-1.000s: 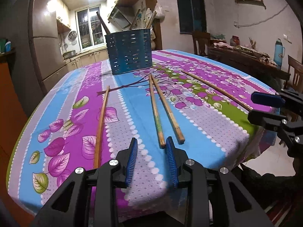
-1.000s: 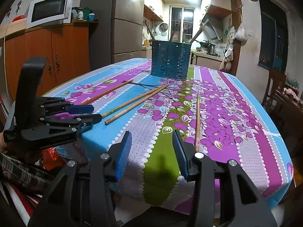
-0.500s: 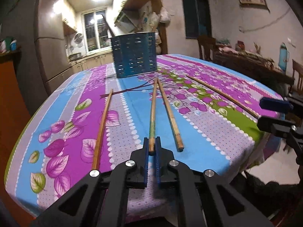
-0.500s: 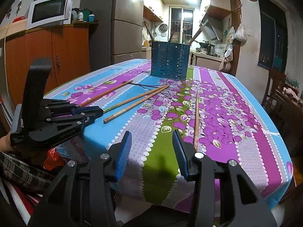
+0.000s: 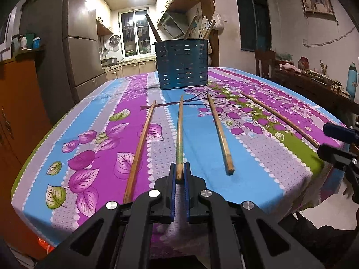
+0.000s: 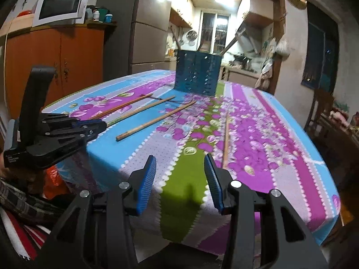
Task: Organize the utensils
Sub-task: 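Close the left tool on a chopstick while the right tool grasps another, then lift the chopsticks and carry both tools toward the blue holder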
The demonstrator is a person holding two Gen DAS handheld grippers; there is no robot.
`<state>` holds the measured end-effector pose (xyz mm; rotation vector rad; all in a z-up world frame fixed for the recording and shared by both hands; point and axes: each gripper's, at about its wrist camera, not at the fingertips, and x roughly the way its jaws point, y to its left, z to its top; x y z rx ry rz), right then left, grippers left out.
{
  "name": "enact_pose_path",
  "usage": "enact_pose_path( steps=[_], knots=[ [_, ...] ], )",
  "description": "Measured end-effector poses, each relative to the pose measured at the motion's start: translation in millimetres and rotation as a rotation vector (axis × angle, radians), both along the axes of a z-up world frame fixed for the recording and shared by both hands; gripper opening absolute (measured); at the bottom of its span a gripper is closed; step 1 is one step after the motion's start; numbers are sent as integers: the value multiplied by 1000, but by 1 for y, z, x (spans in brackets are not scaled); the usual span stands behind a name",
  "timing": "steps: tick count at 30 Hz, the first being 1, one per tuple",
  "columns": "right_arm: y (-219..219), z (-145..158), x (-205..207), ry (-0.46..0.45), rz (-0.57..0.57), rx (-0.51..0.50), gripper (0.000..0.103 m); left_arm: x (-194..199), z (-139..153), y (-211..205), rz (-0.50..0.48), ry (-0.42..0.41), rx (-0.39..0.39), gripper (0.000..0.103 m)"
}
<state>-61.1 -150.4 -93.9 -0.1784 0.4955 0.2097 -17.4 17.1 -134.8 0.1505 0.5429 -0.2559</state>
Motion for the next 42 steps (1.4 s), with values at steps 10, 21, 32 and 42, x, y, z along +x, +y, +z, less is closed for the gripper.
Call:
enact_pose_path(
  steps=[10,21,32,42],
  knots=[
    [-25,-16,15,29,-180,-47,41,-1,-1,-3,-15,-9,5,8],
    [-31,-25,21,41,-189,-15,14,-2,-2,-5,-10,-18,17,8],
    [-36,-25,21,51,-195,96,5,-2,-1,1,8,-19,-38,7],
    [-43,3,19,-24,-202,121,5,-4,20,3,19,-69,-51,7]
  ],
)
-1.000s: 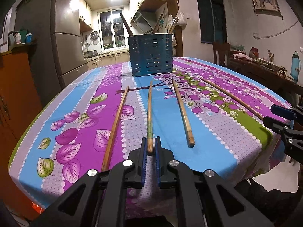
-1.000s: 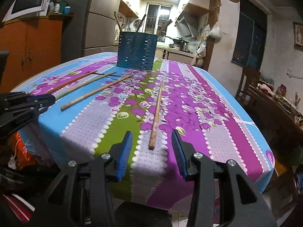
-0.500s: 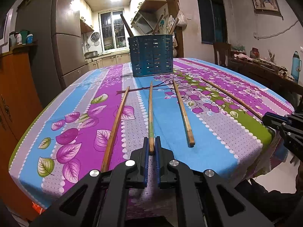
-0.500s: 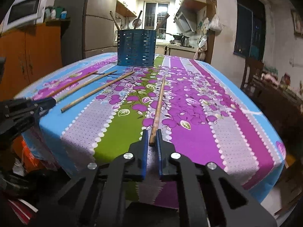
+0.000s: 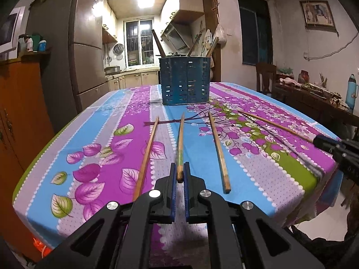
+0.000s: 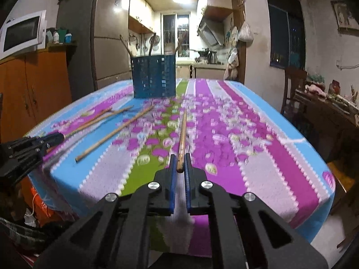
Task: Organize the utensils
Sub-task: 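Lift the chopsticks and carry both tools toward the blue holder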
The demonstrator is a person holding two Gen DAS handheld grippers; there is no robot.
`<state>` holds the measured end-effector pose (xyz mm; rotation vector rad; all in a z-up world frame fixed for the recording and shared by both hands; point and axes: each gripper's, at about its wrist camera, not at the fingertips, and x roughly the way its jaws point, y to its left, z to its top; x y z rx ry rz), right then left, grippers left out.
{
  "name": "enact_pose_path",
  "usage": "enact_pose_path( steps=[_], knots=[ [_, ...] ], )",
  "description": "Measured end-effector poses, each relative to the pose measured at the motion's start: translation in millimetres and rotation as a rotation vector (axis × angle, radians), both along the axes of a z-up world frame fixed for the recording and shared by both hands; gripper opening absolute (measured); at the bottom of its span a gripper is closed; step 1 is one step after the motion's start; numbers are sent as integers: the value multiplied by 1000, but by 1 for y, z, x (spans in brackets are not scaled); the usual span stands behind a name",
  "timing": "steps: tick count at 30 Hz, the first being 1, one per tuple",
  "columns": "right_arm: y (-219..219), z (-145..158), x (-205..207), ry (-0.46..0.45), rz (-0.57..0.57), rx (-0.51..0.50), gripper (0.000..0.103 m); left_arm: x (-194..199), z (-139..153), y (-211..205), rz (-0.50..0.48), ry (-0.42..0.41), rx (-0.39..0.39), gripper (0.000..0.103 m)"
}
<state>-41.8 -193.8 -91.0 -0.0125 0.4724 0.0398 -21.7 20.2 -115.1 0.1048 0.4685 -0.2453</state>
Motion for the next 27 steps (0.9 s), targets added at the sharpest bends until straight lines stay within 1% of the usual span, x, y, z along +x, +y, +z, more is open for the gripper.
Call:
enact_pose_path(
  steps=[6,10,15,21,27],
  knots=[
    [1,26,1,-75,15,-29,5,3,21,-3,28,-13,28,7],
    [1,42,4,-117,24,-34,5,7,35,-6,57,-26,58,7],
    [3,59,8,-167,38,-69,5,9,50,-10,81,-42,93,7],
    [-1,73,13,-197,40,-65,5,9,62,-13,99,-55,115,7],
    [-2,84,14,-223,44,-73,5,7,70,-18,93,-72,130,7]
  ],
)
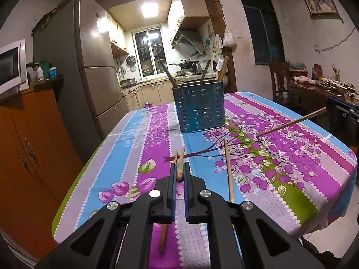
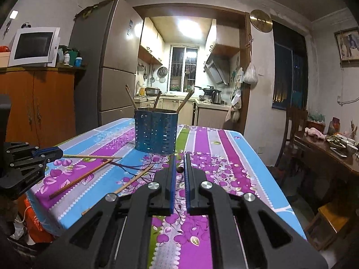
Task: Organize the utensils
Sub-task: 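Lift the chopsticks and carry both tools toward the blue holder, then carry both held chopsticks up over the blue holder's opening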
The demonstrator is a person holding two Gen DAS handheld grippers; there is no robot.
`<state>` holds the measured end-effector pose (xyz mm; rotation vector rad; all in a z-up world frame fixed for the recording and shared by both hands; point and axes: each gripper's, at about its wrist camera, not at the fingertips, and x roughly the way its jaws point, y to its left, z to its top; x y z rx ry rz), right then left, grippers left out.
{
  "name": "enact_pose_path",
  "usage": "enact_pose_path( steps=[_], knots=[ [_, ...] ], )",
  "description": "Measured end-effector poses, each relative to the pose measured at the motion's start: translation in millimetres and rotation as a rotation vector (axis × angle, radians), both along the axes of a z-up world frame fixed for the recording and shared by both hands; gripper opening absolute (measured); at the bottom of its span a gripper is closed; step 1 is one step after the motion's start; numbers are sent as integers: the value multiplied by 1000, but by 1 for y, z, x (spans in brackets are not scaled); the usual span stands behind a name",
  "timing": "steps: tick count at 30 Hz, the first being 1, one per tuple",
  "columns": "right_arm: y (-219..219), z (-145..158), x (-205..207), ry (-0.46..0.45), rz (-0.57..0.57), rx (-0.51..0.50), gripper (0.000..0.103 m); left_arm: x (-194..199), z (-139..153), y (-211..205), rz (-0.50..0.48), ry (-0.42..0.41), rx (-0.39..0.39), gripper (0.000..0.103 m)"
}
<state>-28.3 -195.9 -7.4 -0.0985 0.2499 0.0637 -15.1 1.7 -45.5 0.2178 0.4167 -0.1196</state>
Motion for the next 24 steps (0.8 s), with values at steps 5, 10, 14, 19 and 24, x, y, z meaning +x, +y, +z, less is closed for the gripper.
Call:
enact_pose_path(
  steps=[5,10,14,19,24],
  knots=[
    [-1,10,0,-31,2,-1,5,1,5,-5,-2,-10,16,7],
    [0,27,5,-75,8,-1,5,4,16,-10,-1,-30,26,7],
    [1,40,12,-108,14,-8,5,8,23,-14,2,-48,40,7],
    [2,57,19,-147,20,-23,5,17,30,-16,13,-65,58,7],
    [3,70,28,-164,36,-19,5,28,41,-16,33,-90,71,7]
  ],
)
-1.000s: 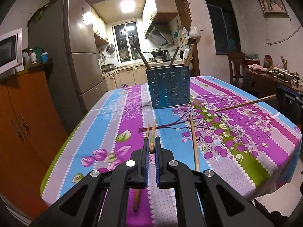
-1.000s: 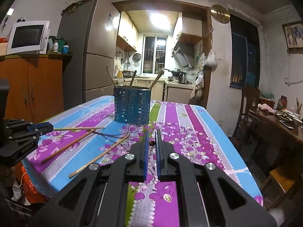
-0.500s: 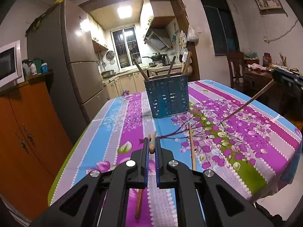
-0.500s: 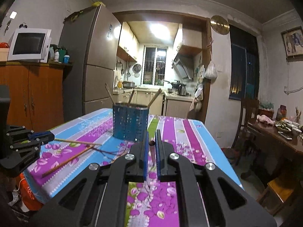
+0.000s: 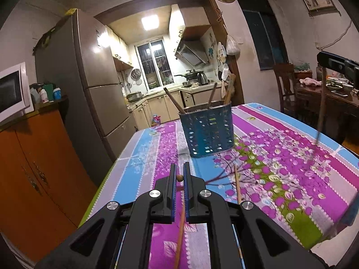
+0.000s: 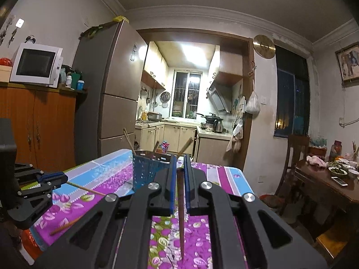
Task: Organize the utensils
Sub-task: 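Carry both held chopsticks up over the blue holder's opening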
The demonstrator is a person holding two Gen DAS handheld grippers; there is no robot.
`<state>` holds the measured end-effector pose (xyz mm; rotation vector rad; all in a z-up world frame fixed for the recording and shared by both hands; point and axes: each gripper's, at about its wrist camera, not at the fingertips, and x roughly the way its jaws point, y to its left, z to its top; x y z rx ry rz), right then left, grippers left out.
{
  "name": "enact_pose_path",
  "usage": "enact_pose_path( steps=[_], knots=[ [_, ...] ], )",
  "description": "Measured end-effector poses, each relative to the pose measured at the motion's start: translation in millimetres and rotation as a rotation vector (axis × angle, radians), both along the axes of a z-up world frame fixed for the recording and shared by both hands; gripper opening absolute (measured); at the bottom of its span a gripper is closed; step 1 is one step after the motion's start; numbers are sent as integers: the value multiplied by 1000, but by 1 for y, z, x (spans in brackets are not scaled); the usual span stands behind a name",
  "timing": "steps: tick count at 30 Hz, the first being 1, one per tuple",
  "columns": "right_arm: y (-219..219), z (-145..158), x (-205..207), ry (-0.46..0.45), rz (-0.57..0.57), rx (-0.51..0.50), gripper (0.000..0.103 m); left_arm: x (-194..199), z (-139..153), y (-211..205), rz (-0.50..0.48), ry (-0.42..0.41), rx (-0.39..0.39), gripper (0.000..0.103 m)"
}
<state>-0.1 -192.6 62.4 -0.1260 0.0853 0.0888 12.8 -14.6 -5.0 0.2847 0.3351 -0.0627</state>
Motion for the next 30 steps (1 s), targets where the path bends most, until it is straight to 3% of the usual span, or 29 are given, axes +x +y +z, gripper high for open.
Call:
enact_pose_path(
  steps=[14,30],
  knots=[
    [7,43,46,-4,55,15,5,35,34,-5,23,-26,33,7],
    [15,98,134,-4,86,38,5,99,66,-17,17,-29,47,7]
  ],
)
